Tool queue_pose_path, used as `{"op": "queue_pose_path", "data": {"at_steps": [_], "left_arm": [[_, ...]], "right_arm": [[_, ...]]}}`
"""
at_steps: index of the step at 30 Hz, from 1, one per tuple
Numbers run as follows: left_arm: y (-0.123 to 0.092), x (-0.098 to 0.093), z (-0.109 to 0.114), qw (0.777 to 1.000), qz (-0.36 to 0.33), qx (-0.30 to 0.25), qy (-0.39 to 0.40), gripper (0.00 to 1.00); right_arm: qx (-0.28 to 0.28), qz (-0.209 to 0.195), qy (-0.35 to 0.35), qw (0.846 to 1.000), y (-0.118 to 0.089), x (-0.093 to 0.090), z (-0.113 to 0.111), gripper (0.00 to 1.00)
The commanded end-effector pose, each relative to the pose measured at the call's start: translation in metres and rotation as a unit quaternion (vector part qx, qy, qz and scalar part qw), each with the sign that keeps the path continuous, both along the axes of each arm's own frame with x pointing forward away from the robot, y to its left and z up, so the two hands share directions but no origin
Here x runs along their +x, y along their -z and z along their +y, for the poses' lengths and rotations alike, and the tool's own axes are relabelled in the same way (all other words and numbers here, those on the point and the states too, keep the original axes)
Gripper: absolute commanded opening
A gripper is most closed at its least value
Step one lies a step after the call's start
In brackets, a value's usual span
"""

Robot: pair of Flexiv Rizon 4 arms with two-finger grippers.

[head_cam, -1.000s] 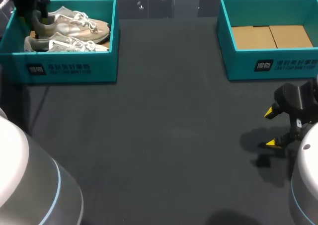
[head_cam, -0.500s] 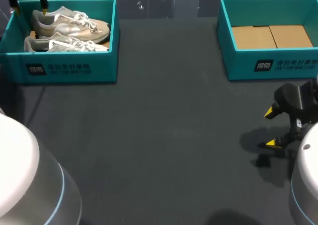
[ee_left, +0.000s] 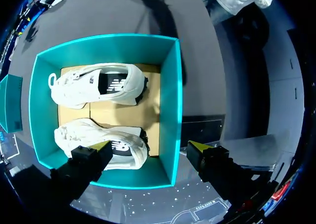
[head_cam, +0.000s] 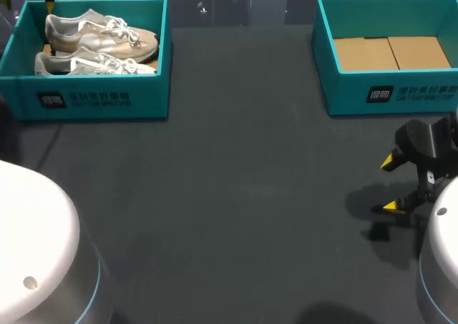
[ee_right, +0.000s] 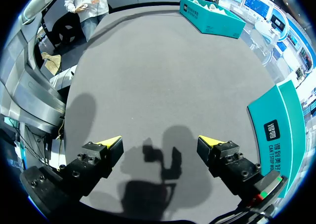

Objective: Take the shoe out of the shoebox, open the shoe tongue, remove and reinsert the insole, then place the shoe into the shoebox

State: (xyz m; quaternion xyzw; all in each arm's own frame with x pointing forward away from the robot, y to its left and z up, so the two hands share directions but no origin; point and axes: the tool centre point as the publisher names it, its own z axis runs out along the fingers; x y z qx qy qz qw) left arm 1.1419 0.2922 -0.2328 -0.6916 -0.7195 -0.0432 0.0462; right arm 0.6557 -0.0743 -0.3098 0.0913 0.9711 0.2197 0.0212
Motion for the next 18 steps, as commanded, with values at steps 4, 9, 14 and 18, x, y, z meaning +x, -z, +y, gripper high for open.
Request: {"op": "queue_pose_path", "data": {"at_steps": [4, 9, 14, 18], "left_arm": [[-0.011, -0.052, 0.0, 1.0, -0.003, -0.003, 0.007, 1.0], [-0.012, -0.07, -0.005, 1.0, 0.001, -0.01, 0.003, 1.0], [-0.005, -0.089, -0.013, 1.0, 0.004, -0.01, 0.013, 1.0], [0.003, -0.094, -0.015, 1.0, 0.009, -0.005, 0.013, 1.0]], "right_arm": [[-0.002, -0.001, 0.001, 1.0, 0.0, -0.002, 0.001, 1.0], [-0.002, -0.001, 0.001, 1.0, 0.0, -0.002, 0.001, 1.0], [-0.002, -0.001, 0.001, 1.0, 0.0, -0.002, 0.001, 1.0], [-0.002, -0.001, 0.001, 1.0, 0.0, -0.002, 0.001, 1.0]]}}
